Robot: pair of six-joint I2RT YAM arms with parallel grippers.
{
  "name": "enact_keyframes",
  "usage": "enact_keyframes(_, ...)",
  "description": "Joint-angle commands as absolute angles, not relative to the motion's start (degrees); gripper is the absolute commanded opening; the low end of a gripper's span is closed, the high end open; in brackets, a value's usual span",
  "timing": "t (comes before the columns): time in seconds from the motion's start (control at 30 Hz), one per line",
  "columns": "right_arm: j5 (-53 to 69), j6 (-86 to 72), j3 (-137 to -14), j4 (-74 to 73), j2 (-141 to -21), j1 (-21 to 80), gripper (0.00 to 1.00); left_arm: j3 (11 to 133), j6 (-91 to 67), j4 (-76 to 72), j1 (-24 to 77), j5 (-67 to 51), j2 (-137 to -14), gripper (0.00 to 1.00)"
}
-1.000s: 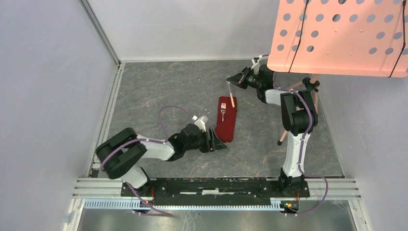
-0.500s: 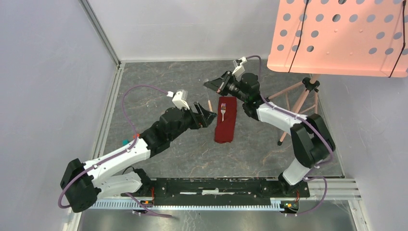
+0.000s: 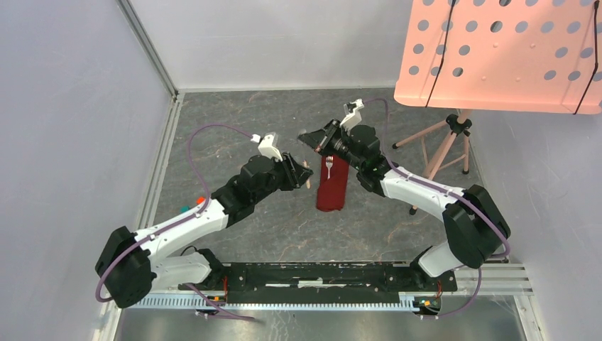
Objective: Fold the napkin into a case and place the utensils inside
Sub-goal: Pass from the right arm to the left, then pass from the left arm to the right
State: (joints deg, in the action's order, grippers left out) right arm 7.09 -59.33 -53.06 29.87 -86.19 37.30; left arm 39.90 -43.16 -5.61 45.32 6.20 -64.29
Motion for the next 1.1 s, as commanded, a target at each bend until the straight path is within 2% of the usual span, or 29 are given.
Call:
enact_keyframes(0.0,4.85,-58.52,-51.67,31.25,-82.74,37.81,0.00,39.43,-42.98,-12.45,43.94,-1.90,-66.79,0.36)
enact_keyframes(0.1,5.13,-56.82,-50.63,31.02,-81.09,37.86,0.03,37.12,-46.78,-19.29,40.92,-10.20,-68.53,0.10)
enact_keyframes(0.13,5.16,-56.01,-50.18,31.03,-80.42,37.88,0.03,36.34,-48.50,-21.44,39.47,-13.05,-69.02,0.04)
enact_keyframes(0.17,5.38,-55.48,-49.81,31.04,-79.85,37.80,0.05,35.25,-49.57,-24.08,38.23,-15.18,-69.26,0.03)
enact_keyframes(0.2,6.32,-54.46,-49.45,31.51,-79.38,37.59,0.13,34.44,-50.41,-26.28,37.33,-17.40,-69.35,0.02)
enact_keyframes(0.3,12.52,-48.42,-48.59,31.92,-78.23,36.34,0.45,33.01,-51.83,-31.76,34.61,-24.51,-69.30,0.02)
enact_keyframes(0.37,21.82,-45.16,-47.34,34.69,-78.22,34.43,0.57,31.94,-55.86,-38.64,32.14,-31.44,-70.29,0.02)
enact_keyframes(0.47,34.55,-47.34,-42.84,48.48,-78.31,32.36,0.69,30.36,-63.56,-52.17,29.47,-39.92,-72.77,0.02)
enact_keyframes(0.5,36.58,-47.05,-43.01,47.98,-78.40,32.15,0.70,30.28,-65.08,-55.00,29.21,-41.58,-73.32,0.02)
enact_keyframes(0.67,42.32,-48.01,-42.09,49.02,-78.06,30.96,0.69,30.18,-69.17,-62.69,29.11,-45.68,-75.37,0.02)
enact_keyframes(0.87,45.99,-54.23,-41.33,54.02,-79.33,29.95,0.48,29.98,-74.86,-72.13,29.09,-48.59,-79.01,0.02)
enact_keyframes(0.93,46.65,-58.79,-40.15,60.61,-80.12,29.62,0.42,29.82,-75.83,-73.73,29.09,-48.77,-79.99,0.02)
enact_keyframes(1.07,47.12,-61.58,-39.98,63.57,-81.05,29.31,0.34,29.44,-75.55,-73.52,29.09,-48.97,-80.44,0.02)
